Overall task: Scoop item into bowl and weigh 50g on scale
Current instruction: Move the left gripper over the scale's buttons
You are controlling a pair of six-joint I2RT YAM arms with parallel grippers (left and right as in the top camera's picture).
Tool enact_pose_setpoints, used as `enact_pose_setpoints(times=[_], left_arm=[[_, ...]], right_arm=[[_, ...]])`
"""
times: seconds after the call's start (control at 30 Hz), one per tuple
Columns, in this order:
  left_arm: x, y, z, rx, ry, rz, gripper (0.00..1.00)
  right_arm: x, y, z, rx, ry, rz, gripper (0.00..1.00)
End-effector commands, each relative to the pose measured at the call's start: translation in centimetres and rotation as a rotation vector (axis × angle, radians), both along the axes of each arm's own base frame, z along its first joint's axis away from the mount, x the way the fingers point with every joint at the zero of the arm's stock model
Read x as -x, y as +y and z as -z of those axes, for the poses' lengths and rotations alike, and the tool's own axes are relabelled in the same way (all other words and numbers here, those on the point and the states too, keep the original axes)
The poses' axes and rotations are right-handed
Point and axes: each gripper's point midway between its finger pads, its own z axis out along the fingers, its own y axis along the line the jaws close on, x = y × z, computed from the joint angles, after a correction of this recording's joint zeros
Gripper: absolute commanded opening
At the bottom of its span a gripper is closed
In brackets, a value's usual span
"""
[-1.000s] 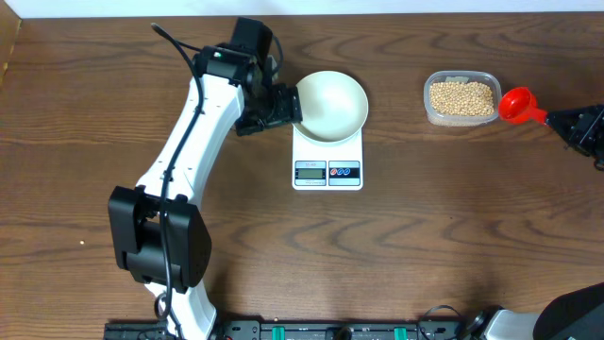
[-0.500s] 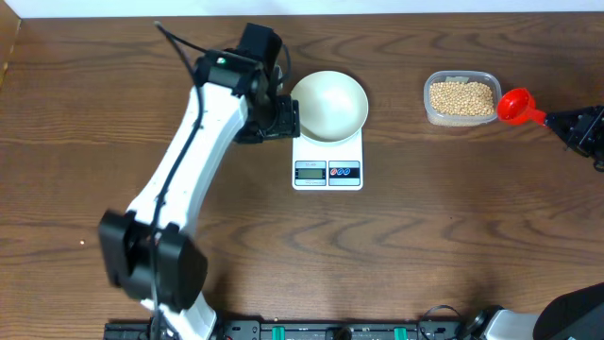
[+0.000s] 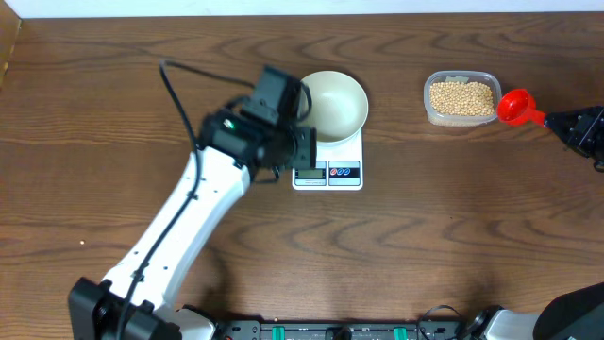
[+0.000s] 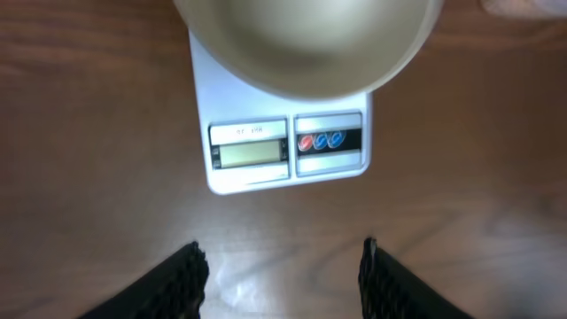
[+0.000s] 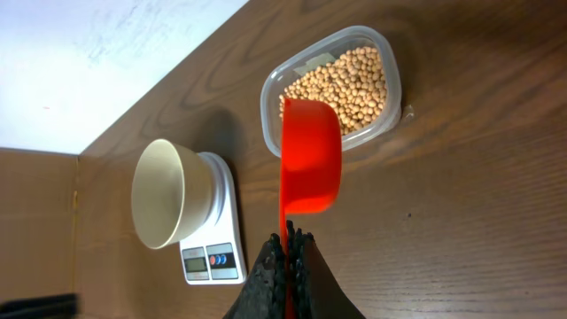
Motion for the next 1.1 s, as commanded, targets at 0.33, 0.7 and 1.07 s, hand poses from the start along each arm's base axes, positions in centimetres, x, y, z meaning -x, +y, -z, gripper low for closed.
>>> enact_pose_setpoints(times=[0.33,0.7,1.07], left_arm=[[0.0,-3.3,7.2,0.082,-0.075,-0.022,0.08],[0.1,-5.0,11.3,0.042,-0.025,0.02,0.07],[-0.8,-5.7,13.5,0.033,-0.029,0.038,0.07]], right_arm=[[0.1,0.0,0.3,0.004,-0.003,-0.013,0.01],[0.1,0.0,0.3,0.007,-0.004,-0.015,0.01],[0.1,-0.1,0.4,0.014,-0.002,-0.014,0.01]])
